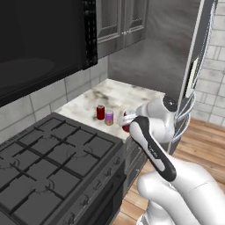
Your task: Four empty soda cans are scattered around the kitchen. Gather all the cans and cluster them next to the stove for recycling.
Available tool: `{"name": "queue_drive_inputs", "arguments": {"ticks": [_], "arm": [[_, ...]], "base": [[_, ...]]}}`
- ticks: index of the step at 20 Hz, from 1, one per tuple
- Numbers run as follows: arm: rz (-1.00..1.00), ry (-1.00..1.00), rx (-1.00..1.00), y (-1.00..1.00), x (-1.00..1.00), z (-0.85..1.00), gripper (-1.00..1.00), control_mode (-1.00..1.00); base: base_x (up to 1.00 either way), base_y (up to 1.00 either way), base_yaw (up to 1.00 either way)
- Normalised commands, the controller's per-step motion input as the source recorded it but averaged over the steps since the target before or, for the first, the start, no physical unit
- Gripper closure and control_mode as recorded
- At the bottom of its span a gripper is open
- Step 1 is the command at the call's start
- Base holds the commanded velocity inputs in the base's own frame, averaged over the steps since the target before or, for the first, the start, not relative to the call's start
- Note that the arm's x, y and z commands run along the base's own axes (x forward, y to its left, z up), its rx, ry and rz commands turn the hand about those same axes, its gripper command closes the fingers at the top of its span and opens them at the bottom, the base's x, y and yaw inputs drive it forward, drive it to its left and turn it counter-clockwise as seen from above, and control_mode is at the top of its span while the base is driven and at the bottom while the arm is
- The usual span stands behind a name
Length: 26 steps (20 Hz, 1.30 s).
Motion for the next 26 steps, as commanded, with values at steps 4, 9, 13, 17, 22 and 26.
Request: {"name": "queue_drive_inputs", "arguments": {"ticks": [4, 9, 13, 17, 22, 26], "arm": [[0.00, 0.09, 0.01, -0.03, 0.29, 0.00, 1.00, -1.00], [0.00, 0.06, 0.01, -0.11, 0.31, -0.01, 1.00, -1.00], [0.02, 0.00, 0.00, -0.15, 0.32, -0.10, 1.00, -1.00], [0.03, 0.00, 0.00, -0.13, 0.32, -0.18, 1.00, -1.00], [0.05, 0.00, 0.00, -0.09, 0.35, -0.28, 1.00, -1.00], [0.07, 0.00, 0.00, -0.06, 0.33, -0.29, 1.00, -1.00]], "base": [[0.00, 0.00, 0.00], [0.00, 0.00, 0.00], [0.00, 0.00, 0.00], [0.00, 0.00, 0.00], [0.00, 0.00, 0.00], [0.00, 0.00, 0.00]]}}
